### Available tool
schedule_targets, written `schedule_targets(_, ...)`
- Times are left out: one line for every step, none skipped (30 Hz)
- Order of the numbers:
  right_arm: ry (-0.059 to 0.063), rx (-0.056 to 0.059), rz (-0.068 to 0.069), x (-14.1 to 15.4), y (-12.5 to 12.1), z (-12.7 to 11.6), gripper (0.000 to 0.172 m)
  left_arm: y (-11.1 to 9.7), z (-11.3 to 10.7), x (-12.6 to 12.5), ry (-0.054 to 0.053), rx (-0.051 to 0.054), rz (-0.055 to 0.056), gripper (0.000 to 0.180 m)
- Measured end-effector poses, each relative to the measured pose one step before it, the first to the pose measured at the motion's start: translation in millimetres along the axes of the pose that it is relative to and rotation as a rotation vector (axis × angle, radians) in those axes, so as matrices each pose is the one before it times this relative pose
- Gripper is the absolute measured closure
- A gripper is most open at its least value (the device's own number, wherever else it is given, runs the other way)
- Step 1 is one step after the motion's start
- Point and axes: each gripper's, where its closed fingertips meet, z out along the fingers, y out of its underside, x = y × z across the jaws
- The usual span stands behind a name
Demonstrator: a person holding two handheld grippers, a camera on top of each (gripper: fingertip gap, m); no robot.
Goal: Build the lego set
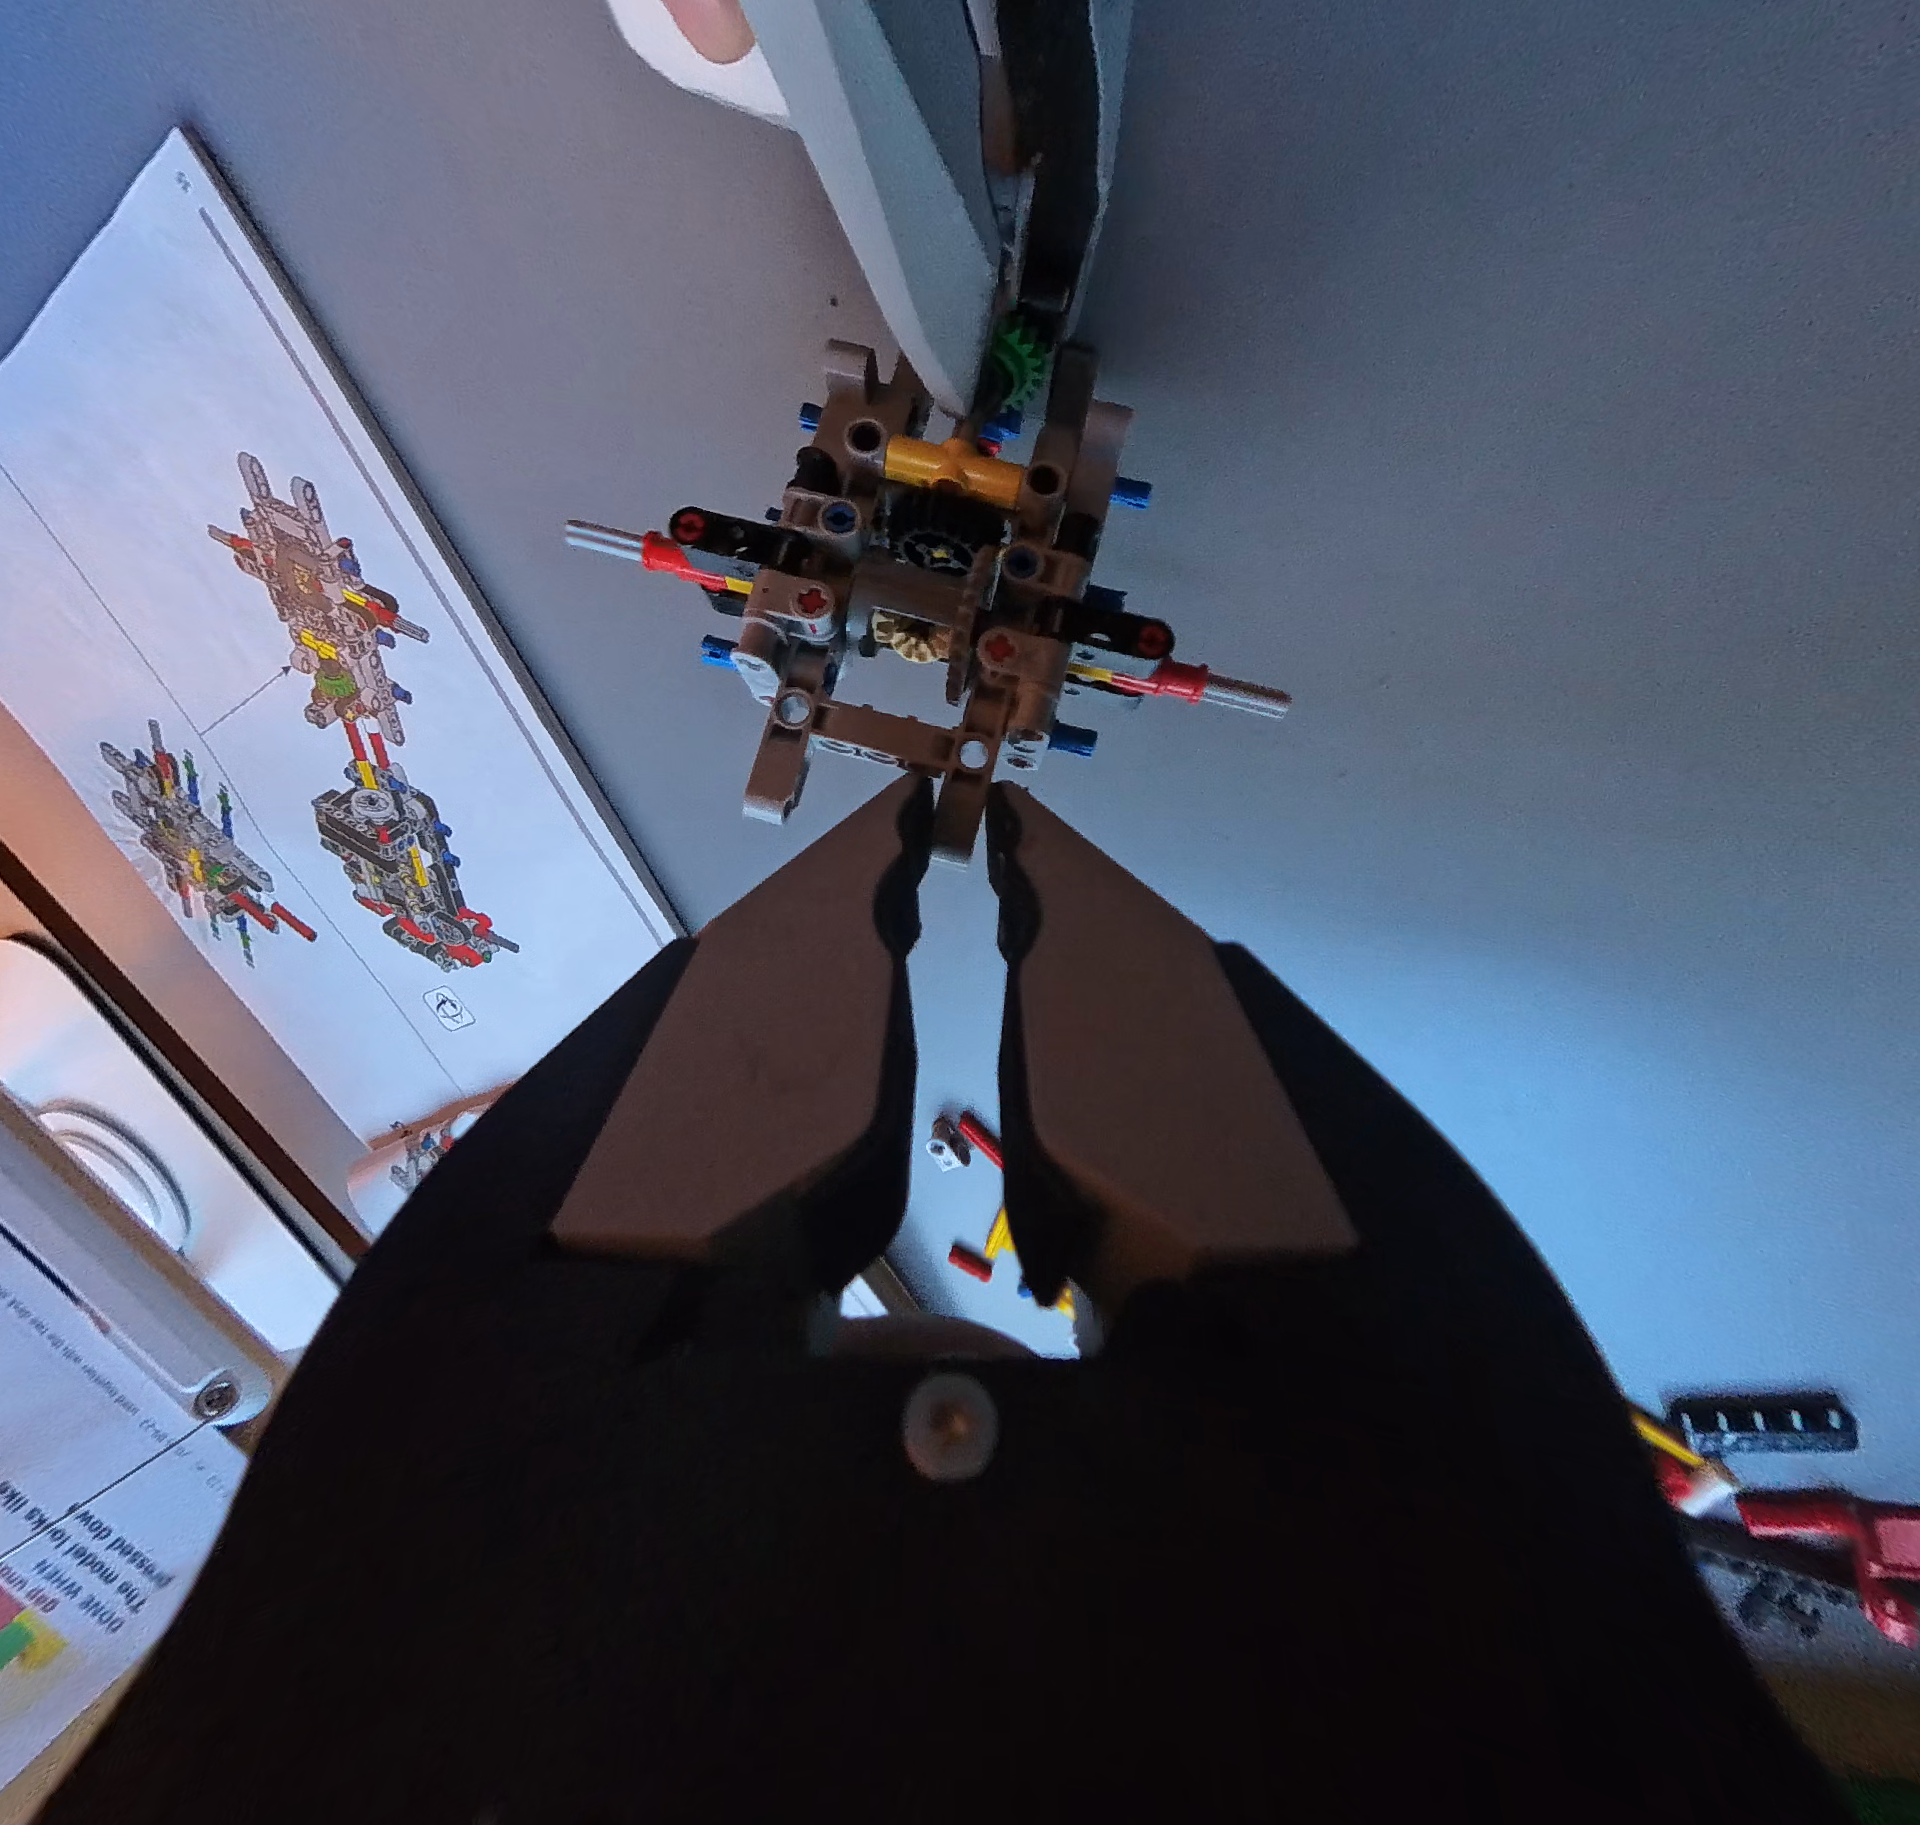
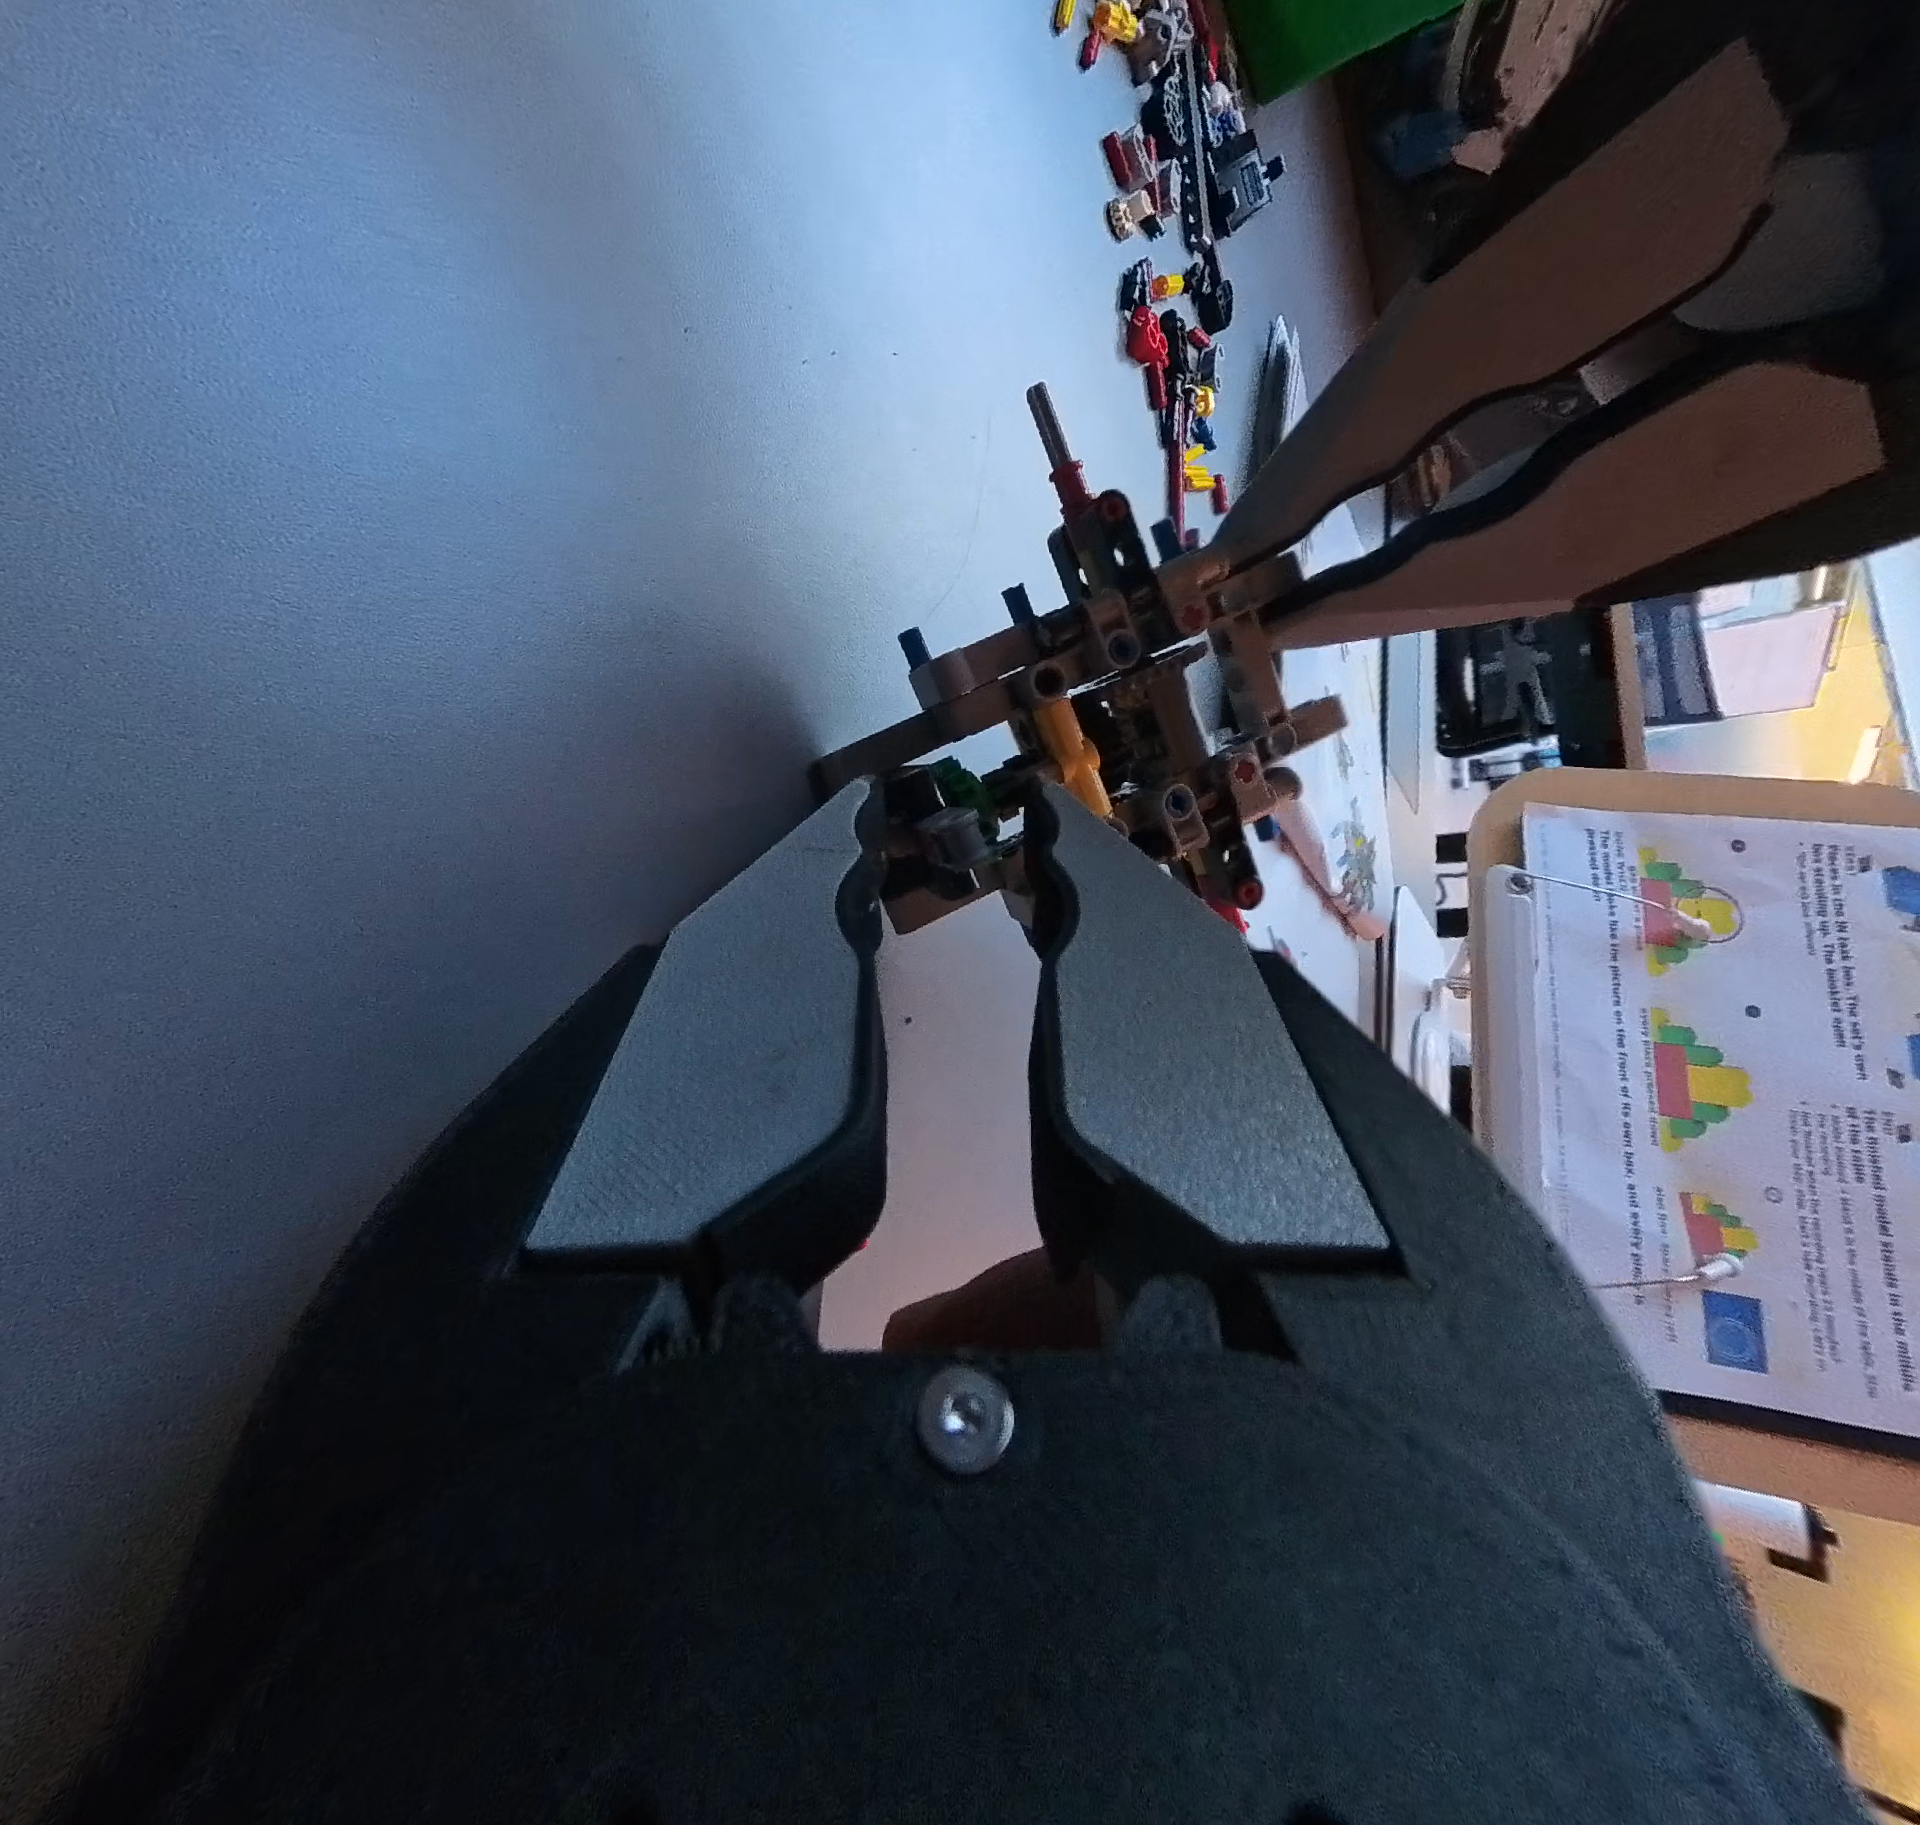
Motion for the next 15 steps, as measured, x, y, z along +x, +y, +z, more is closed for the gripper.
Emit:
schedule_targets(-0.0029,0.0013,0.0077,0.18,0.32,0.38,0.149,0.62,0.49,-0.47,-0.0018,0.0079,-0.0062,0.173)
schedule_targets(-0.0003,-0.0006,0.0017,0.32,0.26,0.35,0.149,0.38,0.29,-0.52,-0.0047,0.0095,-0.0063,0.173)
schedule_targets(0.0029,-0.0048,0.0028,0.74,0.57,0.76,0.149,0.45,-0.34,-0.67,-0.0067,0.0095,-0.0102,0.173)
schedule_targets(0.0077,-0.0077,0.0082,1.47,1.17,1.08,0.149,0.65,-0.97,-0.97,-0.0105,0.0091,-0.0123,0.172)
schedule_targets(0.0118,-0.0044,0.0145,2.16,1.39,1.17,0.149,0.74,-1.42,-1.43,-0.0159,0.0083,-0.0139,0.172)
schedule_targets(0.0135,-0.0001,0.0306,2.58,1.51,0.81,0.149,0.75,-1.8,-1.38,-0.0204,0.0078,-0.0124,0.171)
schedule_targets(0.0072,0.0042,0.0513,2.57,1.59,0.36,0.149,1.45,-2.03,0.37,-0.0134,0.0026,-0.0103,0.171)
schedule_targets(-0.0027,0.013,0.066,2.21,0.46,-0.86,0.15,1.63,-2.13,0.79,-0.0136,0.0,-0.0098,0.172)
schedule_targets(-0.0123,0.0246,0.067,1.61,-1.49,-2.11,0.144,0.83,-2.53,0.48,-0.0164,0.0018,-0.007,0.172)
schedule_targets(-0.0063,0.0308,0.067,3.06,-2.88,-3.2,0.144,0.31,-3.0,0.62,-0.0155,0.0011,-0.003,0.172)
schedule_targets(0.0008,0.0331,0.0669,4.39,-3.9,-3.22,0.147,0.75,-3.18,0.18,-0.0152,-0.0071,-0.0017,0.172)
schedule_targets(0.0018,0.0357,0.0658,4.4,-5.02,-2.97,0.149,1.39,-3.12,-0.25,-0.0164,-0.0167,-0.0001,0.173)
schedule_targets(-0.0016,0.0341,0.0575,3.49,-5.46,-2.42,0.155,1.35,-2.88,-0.77,-0.0172,-0.0211,0.0013,0.173)
schedule_targets(-0.0007,0.0233,0.0427,2.98,-4.43,-1.84,0.157,0.86,-2.29,0.18,-0.0098,-0.0194,0.0016,0.173)
schedule_targets(0.0078,0.0134,0.0359,3.43,-3.28,-0.79,0.159,-0.2,-1.88,-0.37,-0.008,-0.0125,-0.0074,0.173)
